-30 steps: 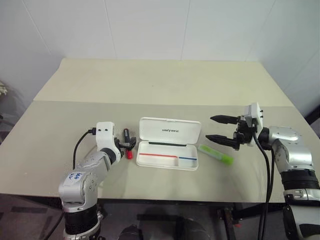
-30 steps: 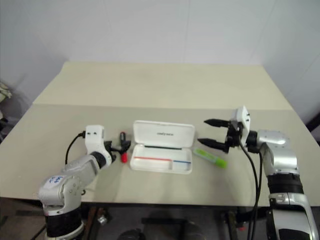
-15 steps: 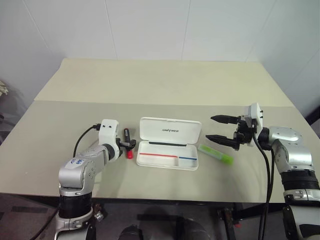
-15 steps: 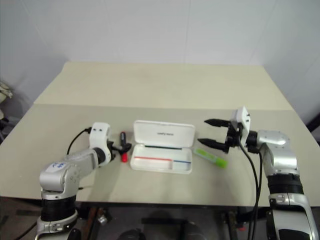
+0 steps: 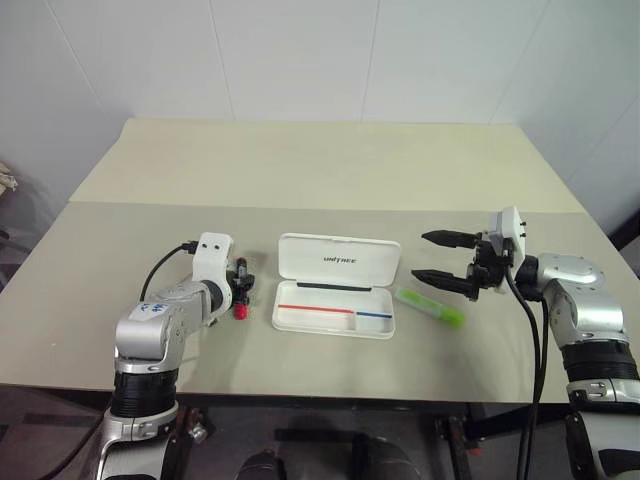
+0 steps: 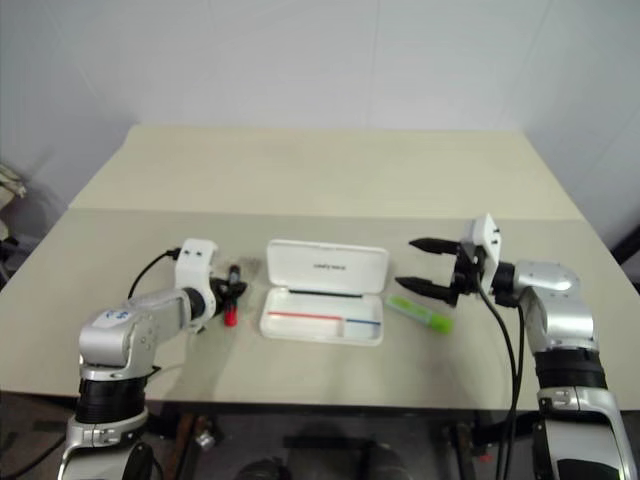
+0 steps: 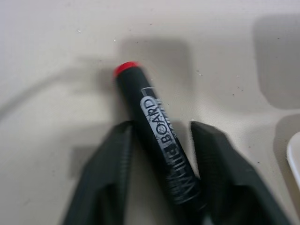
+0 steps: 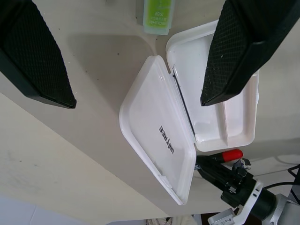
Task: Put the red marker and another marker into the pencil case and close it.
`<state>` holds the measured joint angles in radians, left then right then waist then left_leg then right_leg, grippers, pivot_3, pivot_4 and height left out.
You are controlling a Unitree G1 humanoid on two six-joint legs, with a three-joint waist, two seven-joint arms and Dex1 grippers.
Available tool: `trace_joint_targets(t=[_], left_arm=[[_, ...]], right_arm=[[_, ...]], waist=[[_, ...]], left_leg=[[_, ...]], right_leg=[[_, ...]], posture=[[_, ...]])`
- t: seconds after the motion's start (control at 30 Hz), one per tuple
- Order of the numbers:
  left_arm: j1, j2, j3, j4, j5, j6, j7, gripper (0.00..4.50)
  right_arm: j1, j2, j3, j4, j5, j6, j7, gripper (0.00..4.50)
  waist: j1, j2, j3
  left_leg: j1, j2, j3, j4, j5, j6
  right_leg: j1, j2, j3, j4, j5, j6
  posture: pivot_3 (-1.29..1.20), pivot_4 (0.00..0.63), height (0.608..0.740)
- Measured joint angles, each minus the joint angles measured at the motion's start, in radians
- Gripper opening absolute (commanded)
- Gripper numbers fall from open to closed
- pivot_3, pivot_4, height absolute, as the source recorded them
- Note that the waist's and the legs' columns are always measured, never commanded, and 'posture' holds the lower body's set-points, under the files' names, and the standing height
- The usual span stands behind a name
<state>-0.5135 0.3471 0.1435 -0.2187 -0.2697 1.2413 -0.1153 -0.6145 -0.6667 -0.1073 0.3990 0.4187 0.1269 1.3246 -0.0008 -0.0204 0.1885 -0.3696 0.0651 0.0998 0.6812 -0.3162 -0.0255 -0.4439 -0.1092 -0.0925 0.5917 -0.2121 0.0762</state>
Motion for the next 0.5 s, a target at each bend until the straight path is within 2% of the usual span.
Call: trace_joint_targets(t=[0.03,0.07,0.3,0.5], left_arm=[[-0.001,0.0,-0.004,0.001,0.002,-0.005,-0.001,0.71],[-0.002,0.003,-0.005,0.004,0.003,-0.009,-0.003,0.58],[-0.01,0.03,-0.018,0.045,0.016,-0.068,-0.016,0.58],[-0.061,0.152,0.015,0.07,0.019,-0.107,-0.072,0.58]], right_arm=[[0.0,0.0,-0.001,0.0,0.0,-0.001,0.0,4.5],[0.0,0.0,-0.002,0.0,0.0,-0.004,0.0,4.5],[0.0,0.0,-0.007,0.01,0.0,-0.025,-0.001,4.5],[0.005,0.0,-0.015,0.028,-0.001,-0.043,-0.001,4.5]], waist=[[0.0,0.0,0.0],[0.0,0.0,0.0],[-0.001,0.0,0.0],[-0.004,-0.002,0.001]], left_leg=[[0.0,0.0,0.0,0.0,0.0,0.0],[0.0,0.0,0.0,-0.001,0.0,0.0],[0.0,0.0,0.0,0.0,0.001,0.0],[-0.001,0.001,0.0,-0.002,0.0,-0.001]], right_leg=[[0.0,0.0,0.0,0.0,0.0,0.0],[0.0,0.0,0.0,0.0,0.0,0.0],[0.0,0.0,-0.001,-0.001,0.001,-0.001],[-0.002,0.0,-0.001,-0.001,0.001,-0.001]], posture=[[0.0,0.15,0.74],[0.0,0.15,0.74],[0.0,0.15,0.74],[0.0,0.15,0.74]])
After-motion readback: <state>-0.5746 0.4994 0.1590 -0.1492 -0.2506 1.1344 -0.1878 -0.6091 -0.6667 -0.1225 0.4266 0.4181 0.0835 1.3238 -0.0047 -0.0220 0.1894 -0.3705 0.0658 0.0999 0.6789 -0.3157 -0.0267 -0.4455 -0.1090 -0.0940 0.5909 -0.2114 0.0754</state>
